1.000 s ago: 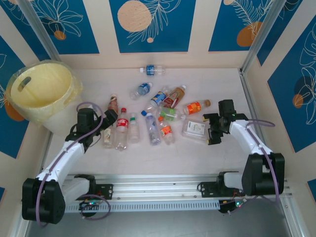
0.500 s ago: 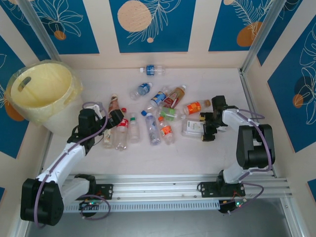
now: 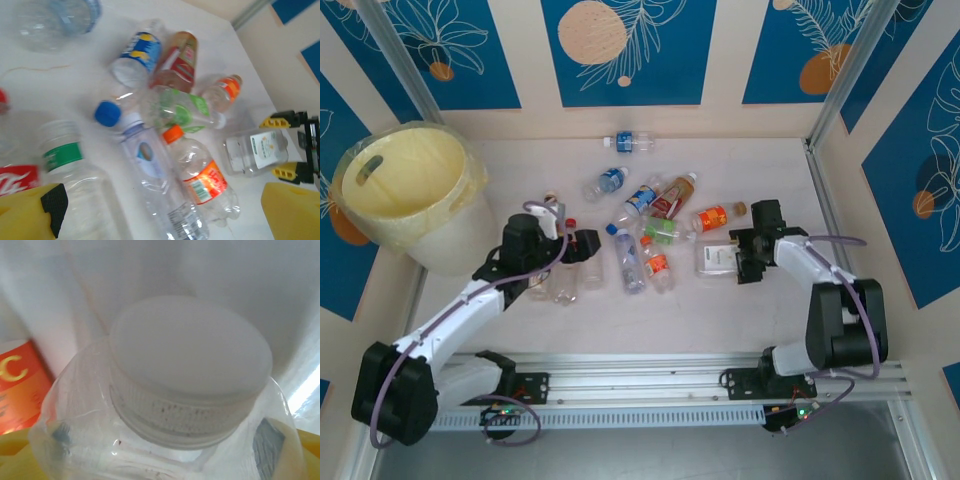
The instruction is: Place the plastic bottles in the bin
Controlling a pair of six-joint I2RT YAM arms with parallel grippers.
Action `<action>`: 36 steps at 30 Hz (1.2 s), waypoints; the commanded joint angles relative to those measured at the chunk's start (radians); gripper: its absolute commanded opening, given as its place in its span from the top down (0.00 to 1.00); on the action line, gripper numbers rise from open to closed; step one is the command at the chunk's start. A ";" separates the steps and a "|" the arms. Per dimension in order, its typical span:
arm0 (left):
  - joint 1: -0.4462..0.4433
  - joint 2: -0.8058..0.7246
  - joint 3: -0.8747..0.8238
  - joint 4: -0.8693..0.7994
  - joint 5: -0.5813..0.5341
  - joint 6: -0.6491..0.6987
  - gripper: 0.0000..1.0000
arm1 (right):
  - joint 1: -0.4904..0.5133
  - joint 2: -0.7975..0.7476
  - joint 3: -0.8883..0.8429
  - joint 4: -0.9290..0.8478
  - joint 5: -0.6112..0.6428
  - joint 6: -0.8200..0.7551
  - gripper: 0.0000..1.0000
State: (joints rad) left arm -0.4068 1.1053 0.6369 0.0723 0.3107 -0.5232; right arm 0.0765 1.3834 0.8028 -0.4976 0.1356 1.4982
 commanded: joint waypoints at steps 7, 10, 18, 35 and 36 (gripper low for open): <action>-0.128 0.179 0.182 0.046 0.168 0.188 0.00 | 0.222 -0.244 0.079 0.148 0.137 -0.665 0.37; -0.181 0.231 0.243 0.040 0.219 0.248 0.00 | 0.273 -0.248 0.096 0.219 0.034 -0.782 0.41; -0.285 0.360 0.386 -0.051 0.100 0.446 0.00 | 0.383 -0.228 0.162 0.281 -0.119 -0.889 0.43; -0.299 0.369 0.314 0.173 0.121 0.386 0.44 | 0.431 -0.229 0.156 0.411 -0.299 -0.802 0.30; -0.300 0.360 0.308 0.175 0.108 0.385 0.47 | 0.429 -0.234 0.149 0.432 -0.318 -0.797 0.26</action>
State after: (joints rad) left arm -0.7055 1.4956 0.9722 0.2081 0.4580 -0.1497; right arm 0.4973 1.1671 0.9352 -0.1574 -0.0677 0.6632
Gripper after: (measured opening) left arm 0.552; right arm 0.832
